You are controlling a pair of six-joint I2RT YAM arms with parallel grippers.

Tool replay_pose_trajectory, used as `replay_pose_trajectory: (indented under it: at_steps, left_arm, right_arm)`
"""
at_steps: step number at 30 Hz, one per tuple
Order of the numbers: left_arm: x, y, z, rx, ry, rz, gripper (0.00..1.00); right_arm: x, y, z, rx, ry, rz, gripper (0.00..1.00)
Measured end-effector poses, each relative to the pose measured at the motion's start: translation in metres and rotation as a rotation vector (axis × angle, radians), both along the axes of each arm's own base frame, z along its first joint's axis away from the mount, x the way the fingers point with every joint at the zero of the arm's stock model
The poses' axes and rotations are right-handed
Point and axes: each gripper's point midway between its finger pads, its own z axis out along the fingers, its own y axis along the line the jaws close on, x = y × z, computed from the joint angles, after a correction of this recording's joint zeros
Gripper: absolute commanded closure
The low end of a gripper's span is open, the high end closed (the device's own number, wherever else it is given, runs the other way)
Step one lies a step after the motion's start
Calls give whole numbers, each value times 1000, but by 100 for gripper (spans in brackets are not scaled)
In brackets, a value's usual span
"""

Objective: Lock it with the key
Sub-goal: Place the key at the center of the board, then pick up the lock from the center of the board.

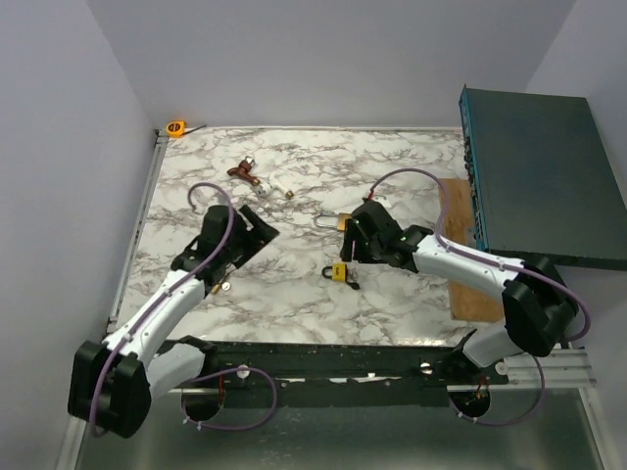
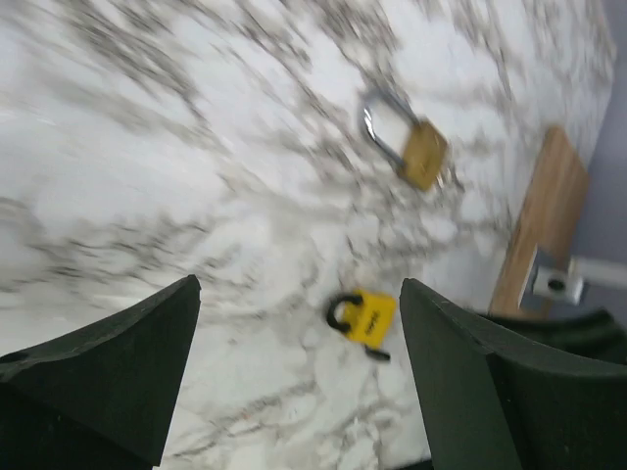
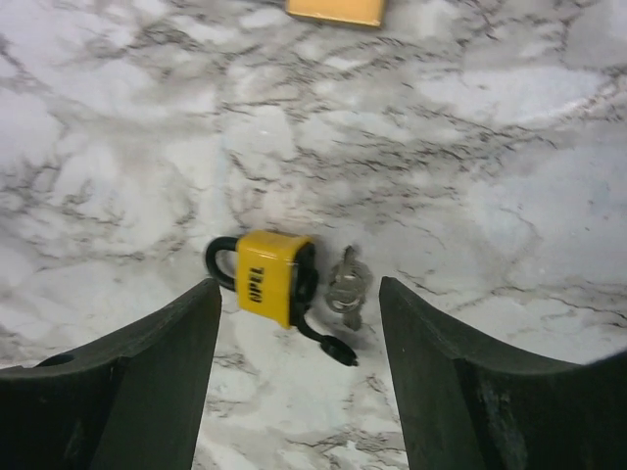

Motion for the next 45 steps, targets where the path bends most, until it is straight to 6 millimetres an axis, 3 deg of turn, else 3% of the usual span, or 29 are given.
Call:
replay_pose_trajectory:
  at_steps: [4,8,10,12,17,24,38,41,43,45]
  left_arm:
    - [7,87,-3,61,21,277,19]
    - [-5,163,-29,107,121,513,20]
    - [-11,187,-43,123,184,584,20]
    - [-16,198,-56,133,244,616,20]
    - [-28,209,-81,131,370,667,24]
    - [-38,219,-89,155,423,756,37]
    - [-41,228,-108,175,522,835,74]
    - [-36,223,-110,186,533,824,85]
    - [-33,216,-111,196,535,807,97]
    - [-31,210,-111,205,533,787,100]
  right_arm:
    - [5,24,22,34,-48,61,29]
    - [5,50,23,60,-59,128,29]
    - [2,57,16,66,-41,157,29]
    - [-1,63,10,71,-28,181,29]
    - [-3,72,7,104,-22,219,28]
    - [-7,77,4,136,-26,257,29]
    - [-14,84,8,186,-24,300,32]
    - [-15,86,10,196,-28,305,32]
    - [-15,86,11,199,-29,307,33]
    - [-15,86,11,201,-28,308,33]
